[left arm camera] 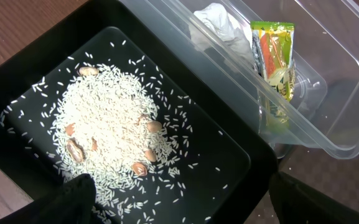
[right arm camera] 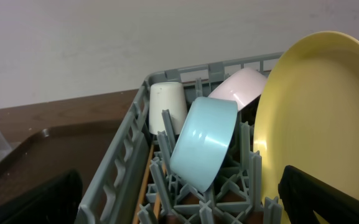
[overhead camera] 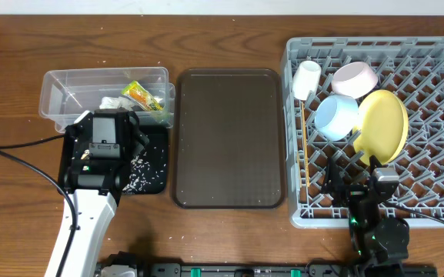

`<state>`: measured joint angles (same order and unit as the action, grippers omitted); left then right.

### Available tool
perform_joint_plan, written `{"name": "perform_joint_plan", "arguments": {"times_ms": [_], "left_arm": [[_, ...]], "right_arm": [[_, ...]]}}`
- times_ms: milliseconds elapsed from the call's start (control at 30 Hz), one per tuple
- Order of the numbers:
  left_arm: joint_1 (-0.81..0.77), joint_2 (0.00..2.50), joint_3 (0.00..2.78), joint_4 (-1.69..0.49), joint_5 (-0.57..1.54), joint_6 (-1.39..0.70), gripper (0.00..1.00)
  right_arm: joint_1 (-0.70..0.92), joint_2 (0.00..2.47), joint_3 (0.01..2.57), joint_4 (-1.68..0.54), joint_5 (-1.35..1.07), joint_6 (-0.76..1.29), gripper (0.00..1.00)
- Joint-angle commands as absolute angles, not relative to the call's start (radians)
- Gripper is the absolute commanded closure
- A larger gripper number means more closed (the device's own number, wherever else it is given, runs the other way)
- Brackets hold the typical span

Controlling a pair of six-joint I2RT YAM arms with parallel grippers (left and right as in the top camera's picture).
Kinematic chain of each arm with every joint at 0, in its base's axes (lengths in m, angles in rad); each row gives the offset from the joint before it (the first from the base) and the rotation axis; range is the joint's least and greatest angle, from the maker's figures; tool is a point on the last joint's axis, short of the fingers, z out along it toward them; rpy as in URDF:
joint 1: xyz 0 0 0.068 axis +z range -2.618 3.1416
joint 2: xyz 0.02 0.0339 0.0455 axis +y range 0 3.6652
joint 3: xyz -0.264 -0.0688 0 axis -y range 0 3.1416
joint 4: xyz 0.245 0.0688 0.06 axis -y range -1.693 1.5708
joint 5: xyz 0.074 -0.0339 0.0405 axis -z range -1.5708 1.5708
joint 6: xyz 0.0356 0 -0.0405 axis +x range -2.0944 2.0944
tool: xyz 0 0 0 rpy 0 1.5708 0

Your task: Sort waste into correct bins and load items into the dishwasher rack

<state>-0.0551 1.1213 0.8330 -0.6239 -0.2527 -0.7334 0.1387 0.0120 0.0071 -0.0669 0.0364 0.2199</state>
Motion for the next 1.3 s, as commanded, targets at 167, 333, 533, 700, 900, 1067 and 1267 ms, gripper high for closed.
{"name": "perform_joint_plan", "arguments": {"times_ms": [167,333,533,700,900,1067,1267], "left_arm": [[-0.051,1.120,0.855,-0.623,-0.255,-0.738,0.08],[-0.051,1.027,0.812,-0.628,-0.255,-0.739,0.08],[-0.051,0.900,0.726,-0.628,-0.255,-0.738,0.08],[-0.051,0.780,0.643,-0.628,-0.256,-0.735,0.08],[-0.051,0.644,0.540,-0.628,-0.255,-0.735,0.08],[-0.051,0.546,0.454,-0.627,-0.256,-0.735,0.08],[-0.051,0.425,0.361,-0.584,-0.290,-0.735,0.08]], "right_arm": [[0.117,0.005,0.006,-0.072,0.029,0.231,0.01],[0.117,0.005,0.006,-0.072,0.029,0.231,0.01],[0.117,0.005,0.006,-0.072,0.029,0.231,0.01],[0.117,0.005,0.006,-0.072,0.029,0.231,0.01],[0.117,0.005,0.006,-0.072,0.029,0.231,0.01],[0.117,0.005,0.006,-0.072,0.029,0.231,0.01],[0.117,0.005,0.006,-0.072,0.029,0.231,0.01]]}}
